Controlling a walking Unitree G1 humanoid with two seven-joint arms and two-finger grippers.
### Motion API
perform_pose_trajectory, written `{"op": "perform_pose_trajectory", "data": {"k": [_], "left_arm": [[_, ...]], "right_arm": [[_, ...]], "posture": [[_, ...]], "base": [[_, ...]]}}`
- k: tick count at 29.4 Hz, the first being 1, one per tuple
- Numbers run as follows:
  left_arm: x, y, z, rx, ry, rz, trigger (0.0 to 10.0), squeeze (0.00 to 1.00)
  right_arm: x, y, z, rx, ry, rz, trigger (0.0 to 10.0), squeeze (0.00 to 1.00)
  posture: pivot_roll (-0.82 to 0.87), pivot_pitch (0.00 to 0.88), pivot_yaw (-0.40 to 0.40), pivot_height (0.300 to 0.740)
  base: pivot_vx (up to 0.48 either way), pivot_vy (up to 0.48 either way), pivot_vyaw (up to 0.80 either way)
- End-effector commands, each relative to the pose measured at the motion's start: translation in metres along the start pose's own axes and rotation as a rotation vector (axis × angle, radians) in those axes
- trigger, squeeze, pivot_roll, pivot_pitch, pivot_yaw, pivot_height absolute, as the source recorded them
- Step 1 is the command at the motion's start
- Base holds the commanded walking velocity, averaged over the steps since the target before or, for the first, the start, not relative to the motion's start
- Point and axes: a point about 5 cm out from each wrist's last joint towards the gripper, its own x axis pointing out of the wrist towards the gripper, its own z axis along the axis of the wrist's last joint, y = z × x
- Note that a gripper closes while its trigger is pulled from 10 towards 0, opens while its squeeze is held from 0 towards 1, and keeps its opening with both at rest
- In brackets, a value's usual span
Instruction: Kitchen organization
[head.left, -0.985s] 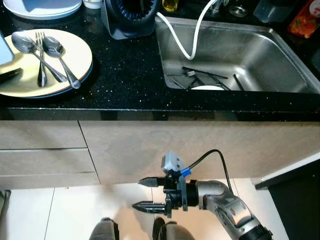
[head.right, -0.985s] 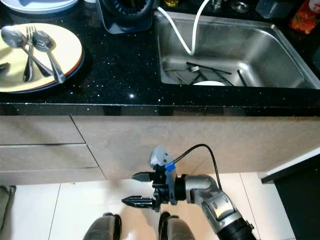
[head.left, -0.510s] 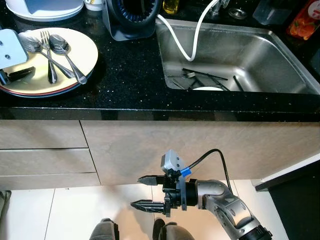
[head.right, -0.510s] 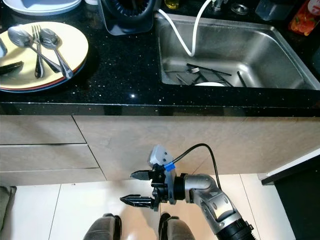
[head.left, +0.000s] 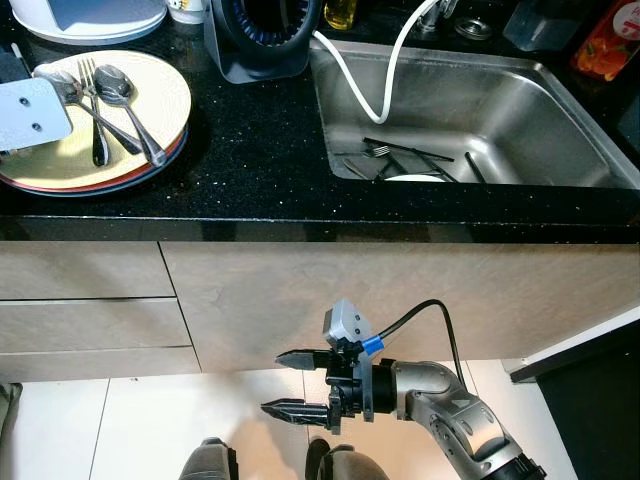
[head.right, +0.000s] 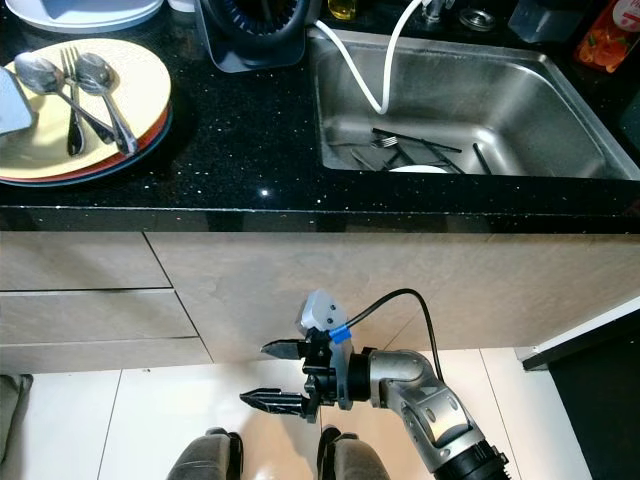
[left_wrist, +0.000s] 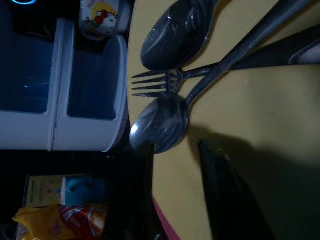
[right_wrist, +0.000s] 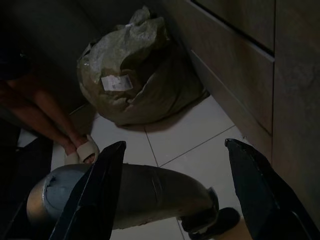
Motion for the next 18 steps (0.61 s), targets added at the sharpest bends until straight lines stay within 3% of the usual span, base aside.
{"op": "perform_pose_trajectory", "data": {"k": [1,11,18], "left_arm": [[0.0104,-0.0218,-0.0026,-0.003,0.011,-0.086,0.0,0.00],[0.0134,-0.0216,-0.0011,0.019,-0.012,-0.036,0.0,0.00],[0.0164,-0.0196,0.0031,-0.008,-0.058,0.003,0.0,0.00]], "right_arm": [[-0.0041,-0.0002,-0.0024,0.015,-0.001,-0.020,10.0,0.00],[-0.0028,-0.0011,-0.0008,0.008,-0.006,-0.024,10.0,0.00],[-0.0022,-0.0016,-0.0005,0.004,-0.005,-0.026,10.0,0.00]], "posture": [[0.13,0.186,-0.070,0.740],[0.13,0.179,-0.075,0.740],[0.13,0.174,-0.076,0.740]], "base": [[0.000,0.000,0.00],[0.000,0.000,0.00],[0.000,0.000,0.00]]}}
